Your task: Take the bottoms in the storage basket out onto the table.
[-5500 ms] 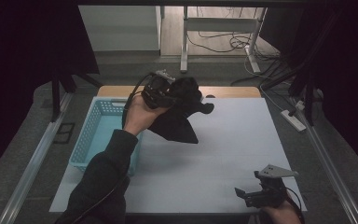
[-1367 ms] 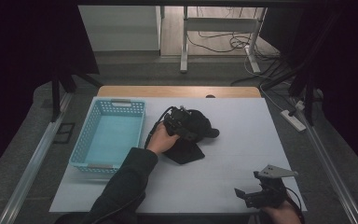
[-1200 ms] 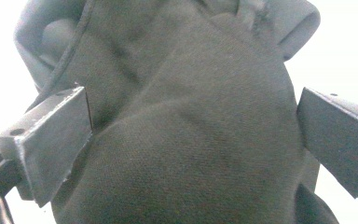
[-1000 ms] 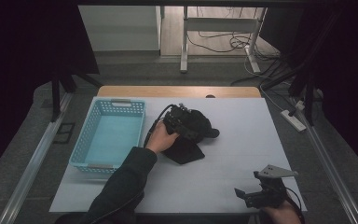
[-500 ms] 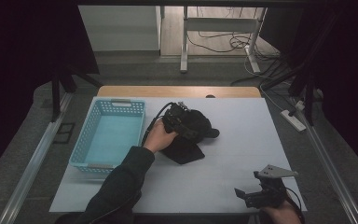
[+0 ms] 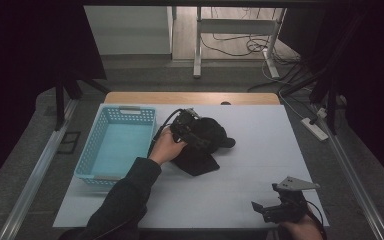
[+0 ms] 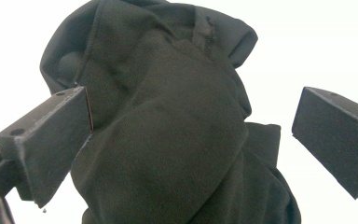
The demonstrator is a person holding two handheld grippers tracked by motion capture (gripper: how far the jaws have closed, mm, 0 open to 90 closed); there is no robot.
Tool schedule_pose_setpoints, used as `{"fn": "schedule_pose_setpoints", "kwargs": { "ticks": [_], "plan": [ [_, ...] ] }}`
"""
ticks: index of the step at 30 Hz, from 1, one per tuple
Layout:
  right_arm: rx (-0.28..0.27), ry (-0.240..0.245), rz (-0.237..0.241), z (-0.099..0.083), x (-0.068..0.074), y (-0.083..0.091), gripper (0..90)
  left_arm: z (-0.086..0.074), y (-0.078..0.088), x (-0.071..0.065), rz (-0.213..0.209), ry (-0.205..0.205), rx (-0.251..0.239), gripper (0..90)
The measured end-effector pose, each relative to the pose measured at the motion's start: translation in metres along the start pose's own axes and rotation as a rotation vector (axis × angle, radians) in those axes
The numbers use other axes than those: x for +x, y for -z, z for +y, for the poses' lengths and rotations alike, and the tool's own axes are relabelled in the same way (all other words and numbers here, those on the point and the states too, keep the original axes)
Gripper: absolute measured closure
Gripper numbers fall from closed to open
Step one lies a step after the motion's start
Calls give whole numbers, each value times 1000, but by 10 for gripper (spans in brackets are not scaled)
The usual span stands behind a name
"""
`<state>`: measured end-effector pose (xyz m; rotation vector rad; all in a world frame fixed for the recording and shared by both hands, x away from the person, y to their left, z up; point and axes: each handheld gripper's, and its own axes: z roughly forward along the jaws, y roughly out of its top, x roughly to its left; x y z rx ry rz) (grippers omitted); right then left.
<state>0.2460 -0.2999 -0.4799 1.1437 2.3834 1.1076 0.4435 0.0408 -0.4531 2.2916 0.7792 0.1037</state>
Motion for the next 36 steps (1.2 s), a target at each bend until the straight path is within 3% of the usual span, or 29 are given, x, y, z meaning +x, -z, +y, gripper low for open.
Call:
{"fn": "schedule_pose_setpoints", "kwargs": {
  "ticks": [9,36],
  "plan": [
    [1,-3,-3,0,0,0,3,-6,10,0,-1,-13,-27,0],
    [5,-15,-4,0,-1,-1,3,-32,31,-1,6,3,-58,0]
  ]
}}
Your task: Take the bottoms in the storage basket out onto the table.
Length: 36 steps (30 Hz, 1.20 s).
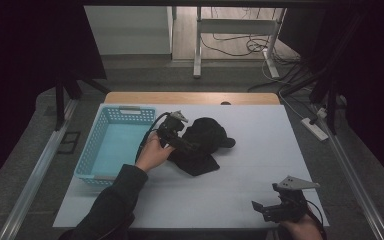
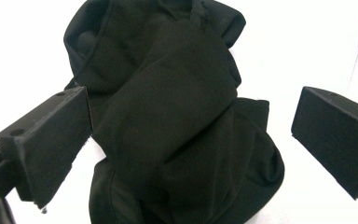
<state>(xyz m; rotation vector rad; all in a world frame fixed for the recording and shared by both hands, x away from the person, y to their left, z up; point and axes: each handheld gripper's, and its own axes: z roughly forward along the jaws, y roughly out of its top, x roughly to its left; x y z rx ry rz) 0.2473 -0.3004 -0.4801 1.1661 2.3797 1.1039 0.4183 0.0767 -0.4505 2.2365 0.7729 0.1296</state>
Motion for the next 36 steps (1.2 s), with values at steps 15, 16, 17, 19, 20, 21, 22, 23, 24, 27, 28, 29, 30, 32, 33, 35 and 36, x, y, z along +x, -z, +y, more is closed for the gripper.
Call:
{"fn": "schedule_pose_setpoints", "kwargs": {
  "ticks": [15,16,17,19,20,21,22,23,24,27,28,29,30,32,33,35,36],
  "plan": [
    [3,2,0,0,0,0,3,-14,8,-4,-2,13,-24,0],
    [3,2,0,0,0,0,3,-15,8,-4,-1,13,-22,0],
    [3,2,0,0,0,0,3,-16,8,-4,1,14,-20,0],
    [3,2,0,0,0,0,3,-18,8,-5,2,13,-16,0],
    [3,3,1,0,0,0,3,-19,8,-5,4,13,-15,0],
    [2,3,1,0,1,0,3,-20,8,-5,3,13,-16,0],
    [2,4,1,0,1,0,3,-21,9,-5,2,14,-15,0],
    [2,5,1,0,0,0,3,-22,9,-6,1,13,-15,0],
    [2,5,1,0,1,0,3,-22,10,-6,2,11,-14,0],
    [1,6,1,0,1,0,3,-25,11,-8,10,2,-11,0],
    [-1,7,2,0,1,0,3,-25,12,-8,9,1,-13,0],
    [-1,7,2,0,1,0,3,-25,12,-9,10,0,-13,0],
    [-2,7,1,0,1,0,3,-26,12,-9,11,0,-13,0],
    [-3,7,1,0,1,0,3,-27,13,-10,12,-1,-14,0],
    [-1,8,0,0,1,0,3,-27,14,-11,12,0,-14,0],
    [-3,8,1,0,1,0,3,-28,15,-11,12,1,-18,0],
    [-3,9,0,0,1,1,3,-29,16,-11,13,1,-19,0]
  ]
}}
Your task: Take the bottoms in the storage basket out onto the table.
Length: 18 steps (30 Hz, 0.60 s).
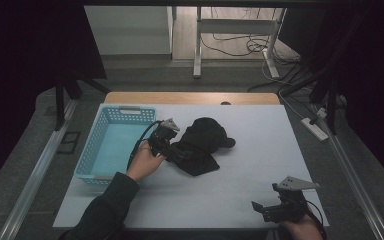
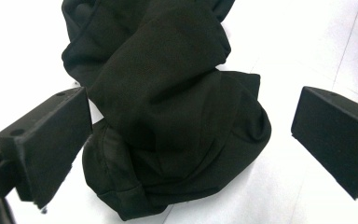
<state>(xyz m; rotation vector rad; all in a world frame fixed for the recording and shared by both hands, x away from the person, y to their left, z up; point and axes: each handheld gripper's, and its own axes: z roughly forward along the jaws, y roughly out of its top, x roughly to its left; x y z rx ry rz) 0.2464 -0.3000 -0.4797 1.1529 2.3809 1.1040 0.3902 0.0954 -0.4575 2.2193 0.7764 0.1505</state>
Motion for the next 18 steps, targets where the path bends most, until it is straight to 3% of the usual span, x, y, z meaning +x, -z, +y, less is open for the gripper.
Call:
{"fn": "schedule_pose_setpoints", "kwargs": {
  "ticks": [18],
  "plan": [
    [-1,1,1,0,0,0,3,-9,16,-2,16,16,-26,0]
  ]
}}
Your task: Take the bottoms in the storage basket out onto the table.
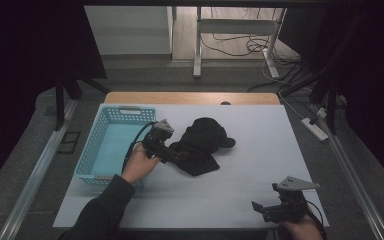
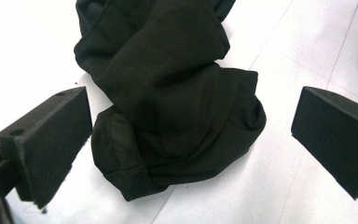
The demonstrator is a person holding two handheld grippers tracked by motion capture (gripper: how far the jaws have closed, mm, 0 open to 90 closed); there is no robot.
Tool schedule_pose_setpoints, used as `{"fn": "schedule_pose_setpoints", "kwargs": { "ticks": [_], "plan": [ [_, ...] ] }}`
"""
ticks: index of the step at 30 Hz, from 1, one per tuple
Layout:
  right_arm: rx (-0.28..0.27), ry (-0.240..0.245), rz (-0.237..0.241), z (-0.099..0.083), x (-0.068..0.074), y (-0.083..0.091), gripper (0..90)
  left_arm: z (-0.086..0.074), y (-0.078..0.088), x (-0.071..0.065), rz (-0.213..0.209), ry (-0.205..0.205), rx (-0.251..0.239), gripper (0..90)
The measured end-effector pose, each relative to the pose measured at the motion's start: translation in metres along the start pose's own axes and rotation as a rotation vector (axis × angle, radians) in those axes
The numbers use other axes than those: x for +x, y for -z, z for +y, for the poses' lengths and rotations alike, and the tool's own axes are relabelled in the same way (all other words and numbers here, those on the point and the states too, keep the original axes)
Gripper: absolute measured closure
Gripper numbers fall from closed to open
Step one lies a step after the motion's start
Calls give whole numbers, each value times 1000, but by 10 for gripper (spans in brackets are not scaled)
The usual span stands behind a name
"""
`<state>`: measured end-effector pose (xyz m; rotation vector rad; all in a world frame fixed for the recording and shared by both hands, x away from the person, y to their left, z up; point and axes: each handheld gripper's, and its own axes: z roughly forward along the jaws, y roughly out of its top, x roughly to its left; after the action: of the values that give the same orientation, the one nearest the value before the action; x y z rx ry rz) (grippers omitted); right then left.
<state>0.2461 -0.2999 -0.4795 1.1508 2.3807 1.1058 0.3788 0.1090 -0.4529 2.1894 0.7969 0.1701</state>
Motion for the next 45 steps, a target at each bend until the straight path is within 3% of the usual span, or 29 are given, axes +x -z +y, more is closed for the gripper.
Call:
{"fn": "schedule_pose_setpoints", "kwargs": {
  "ticks": [45],
  "plan": [
    [-3,2,1,0,0,0,3,-23,30,-5,2,30,-56,0]
  ]
}}
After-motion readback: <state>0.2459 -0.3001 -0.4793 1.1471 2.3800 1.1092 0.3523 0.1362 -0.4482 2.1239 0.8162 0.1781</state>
